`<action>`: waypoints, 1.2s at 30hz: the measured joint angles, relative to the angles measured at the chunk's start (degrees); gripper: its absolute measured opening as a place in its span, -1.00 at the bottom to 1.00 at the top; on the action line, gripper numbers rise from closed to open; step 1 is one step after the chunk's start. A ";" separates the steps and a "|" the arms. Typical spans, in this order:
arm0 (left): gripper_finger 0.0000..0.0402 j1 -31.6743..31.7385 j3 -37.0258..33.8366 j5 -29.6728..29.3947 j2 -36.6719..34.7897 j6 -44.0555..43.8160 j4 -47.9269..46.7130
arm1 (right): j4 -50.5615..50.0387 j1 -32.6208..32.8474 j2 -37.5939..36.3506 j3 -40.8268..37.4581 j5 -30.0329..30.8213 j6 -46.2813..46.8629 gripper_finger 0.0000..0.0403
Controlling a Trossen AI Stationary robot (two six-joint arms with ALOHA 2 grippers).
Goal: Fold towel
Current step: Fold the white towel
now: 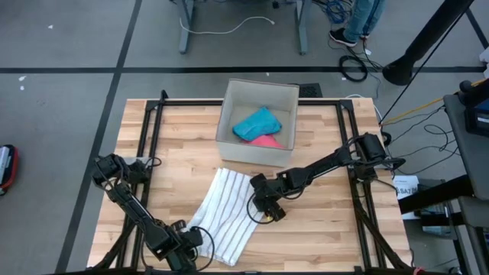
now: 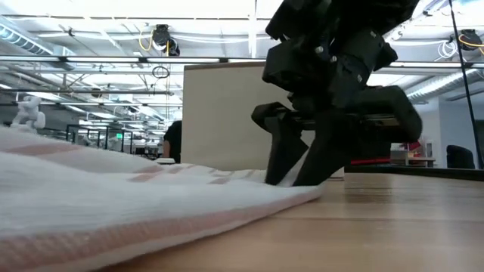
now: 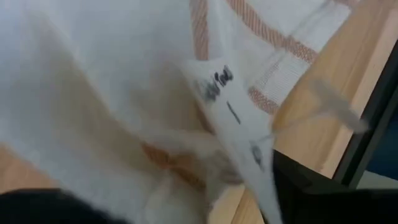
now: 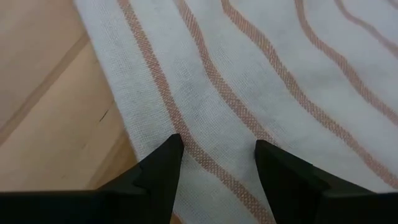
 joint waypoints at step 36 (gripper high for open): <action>-0.27 12.85 -0.28 -26.72 -7.78 30.32 7.54 | 2.27 4.12 -5.15 -0.49 1.06 2.75 -0.03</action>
